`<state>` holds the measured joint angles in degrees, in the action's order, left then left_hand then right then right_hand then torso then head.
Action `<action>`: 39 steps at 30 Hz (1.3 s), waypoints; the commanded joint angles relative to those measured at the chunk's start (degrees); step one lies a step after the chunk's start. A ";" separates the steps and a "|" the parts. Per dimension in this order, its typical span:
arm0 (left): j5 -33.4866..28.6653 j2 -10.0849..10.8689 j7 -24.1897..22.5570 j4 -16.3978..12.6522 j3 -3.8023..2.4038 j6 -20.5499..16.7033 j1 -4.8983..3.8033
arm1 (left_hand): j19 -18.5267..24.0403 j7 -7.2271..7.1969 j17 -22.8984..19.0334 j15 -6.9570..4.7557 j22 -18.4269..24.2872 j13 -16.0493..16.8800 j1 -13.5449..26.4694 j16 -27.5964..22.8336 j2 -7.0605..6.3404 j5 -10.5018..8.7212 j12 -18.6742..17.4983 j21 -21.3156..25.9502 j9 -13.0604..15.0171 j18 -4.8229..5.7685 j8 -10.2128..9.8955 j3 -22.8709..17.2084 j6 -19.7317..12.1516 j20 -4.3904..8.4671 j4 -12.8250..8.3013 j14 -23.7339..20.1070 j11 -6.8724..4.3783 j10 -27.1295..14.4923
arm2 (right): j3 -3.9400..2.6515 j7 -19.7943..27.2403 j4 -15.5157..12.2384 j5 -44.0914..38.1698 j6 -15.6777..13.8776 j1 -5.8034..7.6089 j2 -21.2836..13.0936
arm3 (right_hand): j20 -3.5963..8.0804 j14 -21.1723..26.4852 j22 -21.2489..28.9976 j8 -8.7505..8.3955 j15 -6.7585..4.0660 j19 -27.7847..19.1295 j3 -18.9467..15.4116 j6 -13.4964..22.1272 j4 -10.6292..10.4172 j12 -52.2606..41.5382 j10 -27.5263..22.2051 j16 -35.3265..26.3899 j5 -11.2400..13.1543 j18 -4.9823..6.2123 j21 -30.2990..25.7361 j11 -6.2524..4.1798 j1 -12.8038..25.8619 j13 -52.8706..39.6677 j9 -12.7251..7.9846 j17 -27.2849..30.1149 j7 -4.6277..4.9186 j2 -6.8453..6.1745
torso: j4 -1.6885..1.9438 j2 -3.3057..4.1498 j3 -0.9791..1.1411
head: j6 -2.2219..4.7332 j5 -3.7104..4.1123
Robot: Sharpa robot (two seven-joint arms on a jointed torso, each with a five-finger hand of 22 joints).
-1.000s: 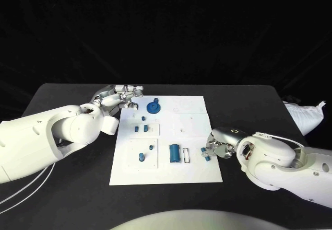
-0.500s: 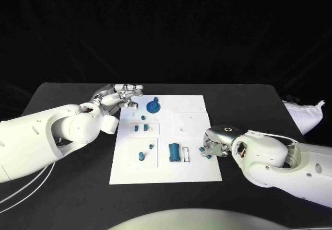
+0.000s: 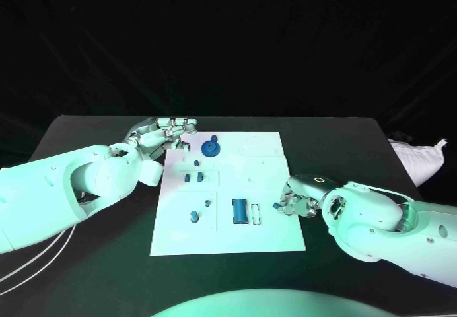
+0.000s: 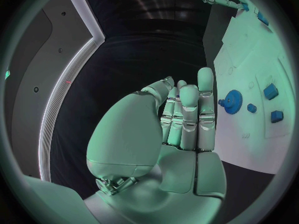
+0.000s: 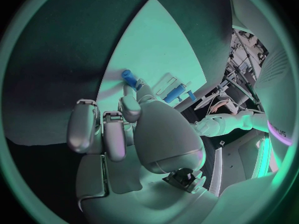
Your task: Assemble the parts on the task board
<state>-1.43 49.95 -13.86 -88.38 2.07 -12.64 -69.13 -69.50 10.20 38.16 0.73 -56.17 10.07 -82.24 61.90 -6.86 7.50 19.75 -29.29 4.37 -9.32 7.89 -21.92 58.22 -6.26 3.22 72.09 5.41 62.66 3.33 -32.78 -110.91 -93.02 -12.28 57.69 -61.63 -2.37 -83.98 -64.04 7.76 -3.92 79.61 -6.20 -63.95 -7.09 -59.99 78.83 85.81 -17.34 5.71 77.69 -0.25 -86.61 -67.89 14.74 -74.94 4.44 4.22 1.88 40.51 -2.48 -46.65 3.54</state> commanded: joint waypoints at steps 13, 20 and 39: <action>-0.10 -0.17 -0.30 -0.10 -0.04 0.80 -0.02 | 0.15 -0.14 -0.11 -0.04 0.08 0.08 -0.06 -0.22 0.39 0.24 0.52 0.40 -0.03 -1.10 0.49 0.10 -0.33 -0.16 -0.20 -0.34 0.00 -0.55 | 0.35 -1.98 -1.13 16.07 -8.28 1.42 -0.67 | 0.32 -4.66 -1.00 -0.48 -0.20 0.39 20.58 -0.84 3.73 0.15 0.43 -0.08 -5.22 -0.93 0.51 -0.01 6.44 -0.65 1.65 -8.30 0.05 -5.79 | -0.02 0.06 0.01 | -0.08 -0.11; -0.10 -0.12 -0.30 -0.16 -0.04 0.77 -0.02 | 0.15 -0.14 -0.11 -0.04 0.08 0.08 -0.06 -0.22 0.39 0.24 0.52 0.40 -0.03 -1.10 0.49 0.10 -0.33 -0.16 -0.20 -0.34 0.00 -0.55 | 0.32 -1.95 -1.57 17.79 -9.47 1.55 -0.13 | 0.41 -4.70 -1.30 -0.38 -0.26 0.55 22.98 -1.15 2.87 -0.34 0.90 -0.01 -5.71 -0.96 0.66 -0.09 9.68 -1.10 2.20 -8.44 -0.09 -7.83 | -0.03 0.06 0.00 | -0.23 -0.20; -0.10 -0.17 -0.16 -0.26 -0.05 1.00 -0.02 | 0.15 -0.14 -0.19 -0.05 0.09 0.08 -0.13 -0.24 0.37 0.24 0.57 0.41 -0.02 -1.10 0.52 0.09 -0.34 -0.16 -0.26 -0.38 -0.01 -0.57 | 0.31 -1.75 -1.58 20.12 -8.13 1.60 4.01 | 0.49 -4.74 -1.48 -0.50 -0.34 0.65 22.71 -1.32 0.99 -0.94 1.39 0.05 -7.37 -0.99 0.71 -0.17 13.74 -1.69 2.67 -8.58 -0.20 -9.50 | -0.07 0.05 -0.01 | -0.49 -0.44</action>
<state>-1.43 49.85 -13.82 -88.46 2.07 -12.64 -69.13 -69.50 10.20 38.02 0.73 -56.18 10.06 -82.24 61.90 -6.86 7.50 19.99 -29.07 4.38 -9.32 8.11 -21.91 58.23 -6.25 3.22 72.10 5.41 62.66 3.63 -34.39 -112.64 -73.21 -21.44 59.31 -57.80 -2.06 -83.80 -65.46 7.02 -4.12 79.92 16.47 -64.95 -5.80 -60.56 79.82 85.81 -24.32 5.70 78.12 -0.35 -73.43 -69.52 17.56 -74.93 4.25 -5.14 1.85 40.56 -2.48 -47.11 3.14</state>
